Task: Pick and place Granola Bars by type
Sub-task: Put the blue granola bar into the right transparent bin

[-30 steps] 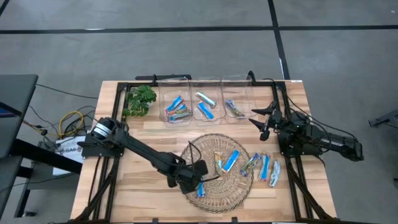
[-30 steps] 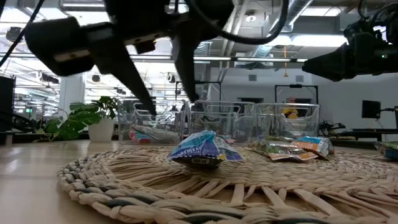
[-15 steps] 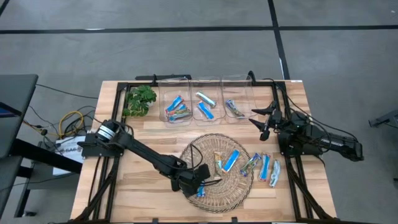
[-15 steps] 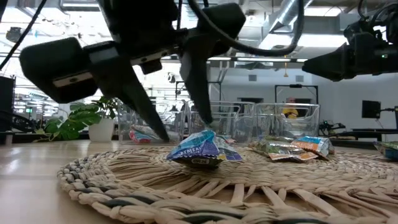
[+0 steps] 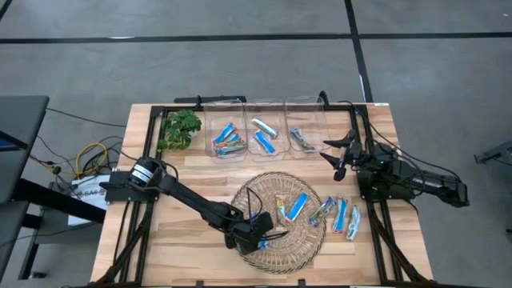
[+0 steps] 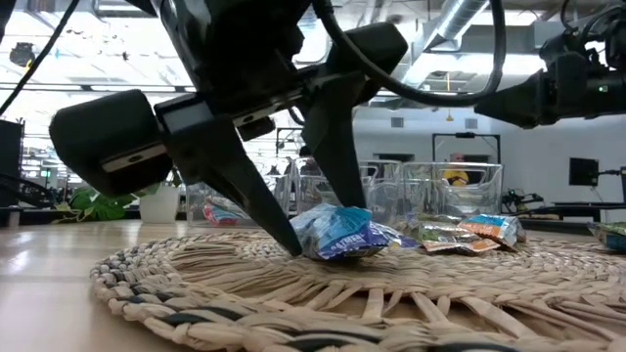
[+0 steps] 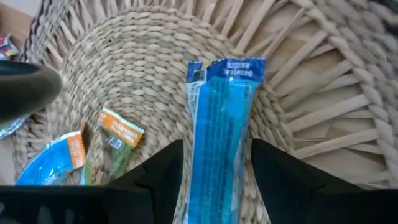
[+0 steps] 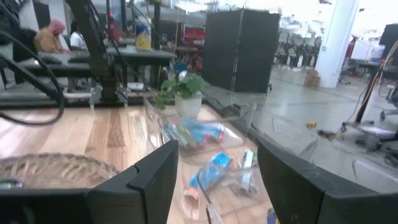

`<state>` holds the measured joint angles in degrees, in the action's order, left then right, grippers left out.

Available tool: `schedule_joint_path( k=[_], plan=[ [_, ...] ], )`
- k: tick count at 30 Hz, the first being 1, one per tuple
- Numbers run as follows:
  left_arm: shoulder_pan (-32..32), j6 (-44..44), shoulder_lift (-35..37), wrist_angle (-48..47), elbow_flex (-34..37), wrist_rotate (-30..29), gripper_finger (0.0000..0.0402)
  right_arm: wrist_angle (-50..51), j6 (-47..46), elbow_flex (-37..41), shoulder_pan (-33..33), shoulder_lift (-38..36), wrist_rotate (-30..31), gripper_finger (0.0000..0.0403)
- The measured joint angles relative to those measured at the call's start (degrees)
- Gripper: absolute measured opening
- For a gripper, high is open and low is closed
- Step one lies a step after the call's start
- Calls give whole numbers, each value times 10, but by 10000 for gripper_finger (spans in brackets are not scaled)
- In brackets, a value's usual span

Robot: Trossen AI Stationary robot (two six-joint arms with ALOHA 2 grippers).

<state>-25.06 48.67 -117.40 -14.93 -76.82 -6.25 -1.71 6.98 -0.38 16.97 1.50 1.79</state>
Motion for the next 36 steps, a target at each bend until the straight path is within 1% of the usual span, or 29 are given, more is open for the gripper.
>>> schedule_joint_path(
  k=[3, 5, 14, 19, 21, 25, 31, 36],
  plan=[
    [0, -5, 0, -1, 0, 0, 177, 2, 0, 0, 0, 1, -2, 215],
    [0, -10, 0, -1, 0, -2, 164, 0, 0, 0, 0, 0, -2, 215],
    [0, -51, 0, 5, 0, -3, 73, 0, 0, 0, 0, 0, -2, 215],
    [0, -102, 0, 44, 0, -24, 56, 0, 0, 0, 0, 0, -2, 215],
    [0, -133, 0, 69, 0, -35, 55, 0, 0, 0, 0, 0, -2, 215],
    [1, -213, 1, 111, -15, -36, 55, 0, 0, 0, 0, 0, -2, 215],
    [16, -369, 2, 191, -61, -14, 55, 0, 0, 0, 0, 0, -2, 215],
    [38, -470, 2, 241, -114, 4, 55, 0, 0, 0, 0, 0, -3, 215]
  ],
)
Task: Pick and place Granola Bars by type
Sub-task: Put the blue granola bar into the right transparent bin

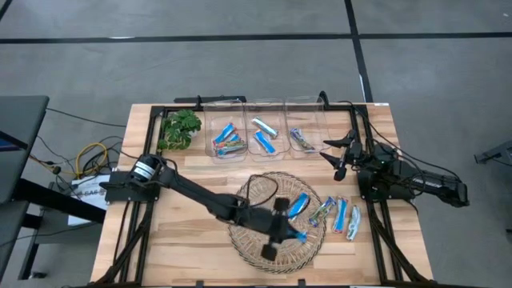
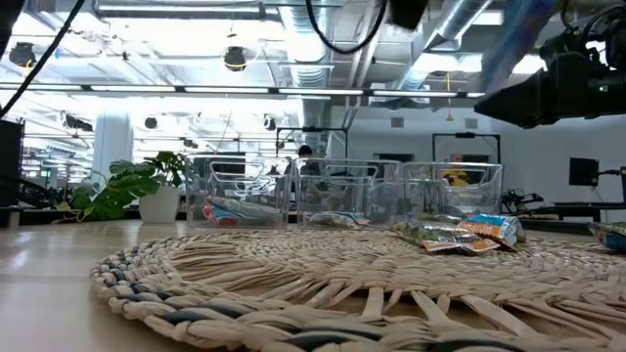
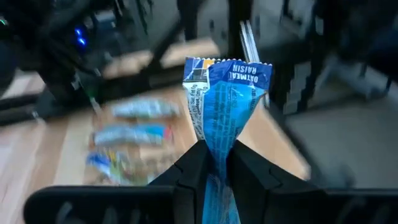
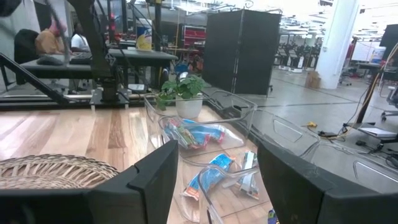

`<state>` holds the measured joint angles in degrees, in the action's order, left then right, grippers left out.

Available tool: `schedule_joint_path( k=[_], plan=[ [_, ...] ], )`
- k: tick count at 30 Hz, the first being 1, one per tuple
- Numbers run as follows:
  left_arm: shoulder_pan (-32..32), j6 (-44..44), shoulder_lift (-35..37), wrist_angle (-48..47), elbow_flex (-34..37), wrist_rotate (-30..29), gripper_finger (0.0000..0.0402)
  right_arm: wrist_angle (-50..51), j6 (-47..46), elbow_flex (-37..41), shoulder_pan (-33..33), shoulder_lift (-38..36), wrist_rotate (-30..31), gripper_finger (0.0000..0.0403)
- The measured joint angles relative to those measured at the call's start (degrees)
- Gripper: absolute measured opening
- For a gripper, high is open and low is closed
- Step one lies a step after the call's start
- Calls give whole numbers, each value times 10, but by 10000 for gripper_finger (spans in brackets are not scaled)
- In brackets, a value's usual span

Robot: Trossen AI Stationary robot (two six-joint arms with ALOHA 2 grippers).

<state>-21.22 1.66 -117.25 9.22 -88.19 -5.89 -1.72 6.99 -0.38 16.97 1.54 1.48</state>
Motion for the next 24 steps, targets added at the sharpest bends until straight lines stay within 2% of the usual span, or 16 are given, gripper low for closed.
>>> schedule_joint_path(
  k=[9, 18, 24],
  plan=[
    [26, -35, 1, 11, -111, 69, 55, 0, 0, 0, 0, 0, 0, 215],
    [49, -35, 2, 7, -120, 85, 55, 0, 0, 0, 0, 0, 0, 215],
    [105, -38, 4, 4, -120, 85, 55, 0, 0, 0, 0, 0, 0, 215]
  ],
)
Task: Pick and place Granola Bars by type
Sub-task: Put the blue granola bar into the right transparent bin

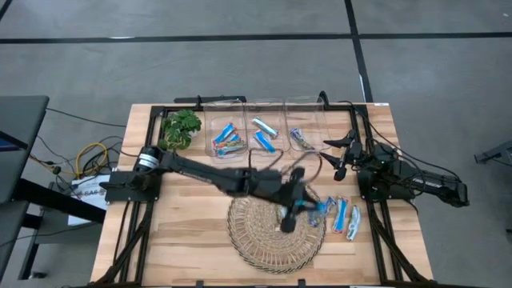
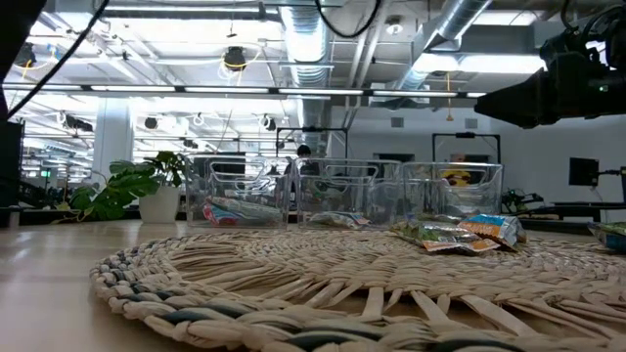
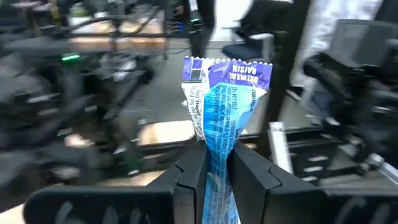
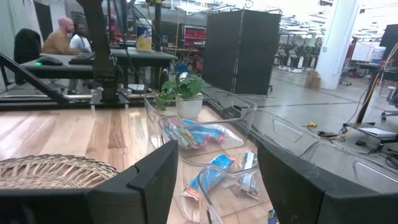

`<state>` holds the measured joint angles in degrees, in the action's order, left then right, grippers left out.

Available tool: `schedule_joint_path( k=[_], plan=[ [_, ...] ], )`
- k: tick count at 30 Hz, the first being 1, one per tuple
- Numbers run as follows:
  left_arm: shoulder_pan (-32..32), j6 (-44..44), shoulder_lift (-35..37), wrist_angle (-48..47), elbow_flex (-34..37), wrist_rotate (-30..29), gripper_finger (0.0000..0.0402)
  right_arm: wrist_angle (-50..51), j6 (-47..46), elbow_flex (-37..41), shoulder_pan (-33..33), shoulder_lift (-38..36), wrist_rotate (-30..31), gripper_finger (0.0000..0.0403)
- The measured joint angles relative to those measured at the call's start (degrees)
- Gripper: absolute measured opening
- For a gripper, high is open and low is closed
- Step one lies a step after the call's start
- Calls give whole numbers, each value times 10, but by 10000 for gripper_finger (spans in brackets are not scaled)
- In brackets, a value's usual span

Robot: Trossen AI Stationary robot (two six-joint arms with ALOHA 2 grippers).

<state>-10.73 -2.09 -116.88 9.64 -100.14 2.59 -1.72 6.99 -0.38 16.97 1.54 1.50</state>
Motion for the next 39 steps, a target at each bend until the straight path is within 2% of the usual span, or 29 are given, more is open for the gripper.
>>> schedule_joint_path(
  k=[15, 20, 25, 30, 34, 36, 39],
  plan=[
    [232, -12, 20, 6, 0, -4, 55, 0, 0, 0, 0, 0, 0, 215],
    [287, -32, 20, 4, 0, -4, 55, 0, 0, 0, 0, 0, 0, 215],
    [313, -23, 20, 1, 0, -2, 55, 0, 0, 0, 0, 0, 0, 215],
    [323, 31, 19, -5, 0, 45, 55, 0, 0, 0, 0, 0, 0, 215],
    [323, 68, 13, -14, 0, 61, 55, 0, 0, 0, 0, 0, 0, 215],
    [322, 89, 0, -13, -9, 62, 55, 0, 0, 0, 0, 0, 0, 215],
    [322, 109, -26, -63, -45, 66, 55, 0, 0, 0, 0, 0, 0, 215]
  ],
)
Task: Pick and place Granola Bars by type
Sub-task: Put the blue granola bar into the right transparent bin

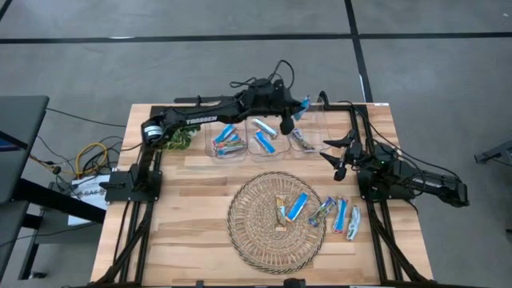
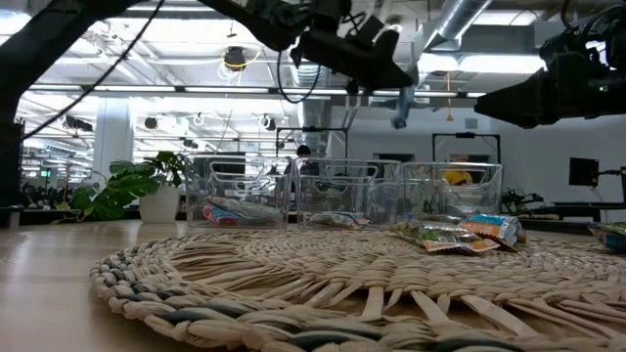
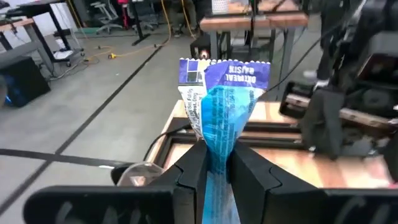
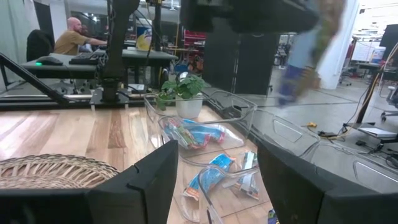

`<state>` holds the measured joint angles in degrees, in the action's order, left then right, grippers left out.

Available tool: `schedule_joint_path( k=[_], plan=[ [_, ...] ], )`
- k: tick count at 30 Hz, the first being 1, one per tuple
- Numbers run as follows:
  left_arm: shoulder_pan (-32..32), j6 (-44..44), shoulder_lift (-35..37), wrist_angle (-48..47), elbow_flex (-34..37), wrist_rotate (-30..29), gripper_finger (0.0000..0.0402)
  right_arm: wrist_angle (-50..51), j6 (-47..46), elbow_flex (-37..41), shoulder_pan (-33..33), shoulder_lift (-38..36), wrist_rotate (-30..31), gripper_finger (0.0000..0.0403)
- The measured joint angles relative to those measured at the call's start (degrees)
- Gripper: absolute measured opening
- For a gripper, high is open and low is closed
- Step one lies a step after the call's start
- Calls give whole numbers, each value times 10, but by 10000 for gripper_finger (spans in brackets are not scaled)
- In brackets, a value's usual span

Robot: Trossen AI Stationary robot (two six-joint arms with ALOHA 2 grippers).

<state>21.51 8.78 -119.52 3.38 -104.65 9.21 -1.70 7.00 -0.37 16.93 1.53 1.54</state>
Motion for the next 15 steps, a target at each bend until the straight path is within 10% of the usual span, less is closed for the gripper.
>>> schedule_joint_path(
  k=[15],
  plan=[
    [-1, 161, -109, -169, -178, -11, 55, 0, 0, 0, 0, 0, 0, 215]
  ],
)
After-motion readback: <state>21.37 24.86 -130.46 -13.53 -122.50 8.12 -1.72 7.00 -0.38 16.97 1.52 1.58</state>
